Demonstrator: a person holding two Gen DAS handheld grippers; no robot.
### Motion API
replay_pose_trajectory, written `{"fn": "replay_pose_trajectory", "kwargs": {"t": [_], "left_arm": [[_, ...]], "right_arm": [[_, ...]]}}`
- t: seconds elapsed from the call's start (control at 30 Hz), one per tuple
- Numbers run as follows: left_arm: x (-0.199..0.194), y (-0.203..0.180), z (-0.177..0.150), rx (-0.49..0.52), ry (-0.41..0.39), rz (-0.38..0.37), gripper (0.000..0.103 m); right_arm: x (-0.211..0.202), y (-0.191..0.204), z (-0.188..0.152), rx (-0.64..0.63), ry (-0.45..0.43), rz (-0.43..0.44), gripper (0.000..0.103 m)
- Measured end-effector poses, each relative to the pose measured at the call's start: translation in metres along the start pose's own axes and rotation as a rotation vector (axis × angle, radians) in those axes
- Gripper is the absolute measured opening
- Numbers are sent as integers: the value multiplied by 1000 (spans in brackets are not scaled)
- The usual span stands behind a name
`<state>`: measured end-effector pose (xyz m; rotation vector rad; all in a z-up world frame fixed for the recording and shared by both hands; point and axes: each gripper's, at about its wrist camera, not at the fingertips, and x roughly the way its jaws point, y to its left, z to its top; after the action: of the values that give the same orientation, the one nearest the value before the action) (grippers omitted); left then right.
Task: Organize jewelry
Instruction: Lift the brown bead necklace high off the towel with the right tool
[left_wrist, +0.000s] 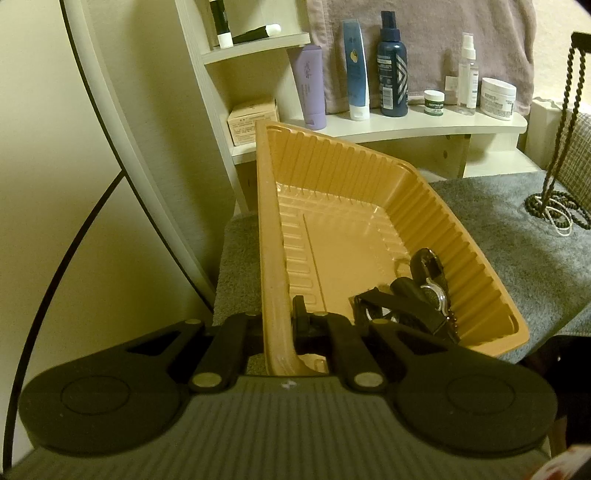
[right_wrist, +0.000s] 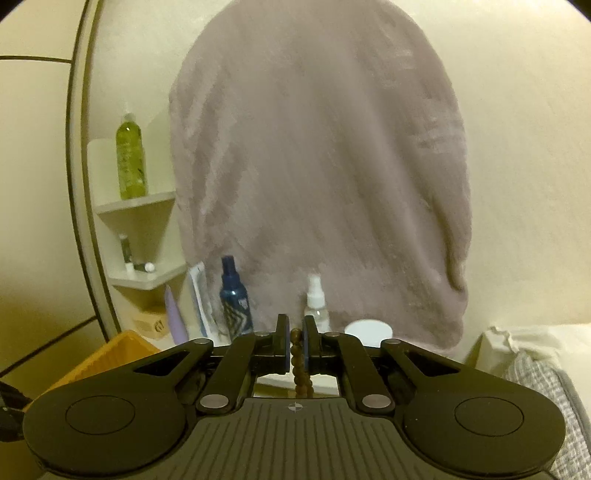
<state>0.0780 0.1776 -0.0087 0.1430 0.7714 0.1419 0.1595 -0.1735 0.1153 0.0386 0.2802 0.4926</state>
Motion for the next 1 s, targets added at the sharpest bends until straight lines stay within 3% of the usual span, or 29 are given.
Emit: {"fn": "replay_pose_trajectory", "kwargs": {"t": [0.63,0.77,1.0], "left_arm": [[-1,0,1,-3,-5,-1,5],[-1,0,1,-4,-6,-2,5],[0,0,1,-2,-5,-3,5]], "right_arm": [[-8,5,40,-27,-102,18,6],[0,-2,23,-10,-31,-12,6],[15,-27,-48,90,210,-147,6]]}}
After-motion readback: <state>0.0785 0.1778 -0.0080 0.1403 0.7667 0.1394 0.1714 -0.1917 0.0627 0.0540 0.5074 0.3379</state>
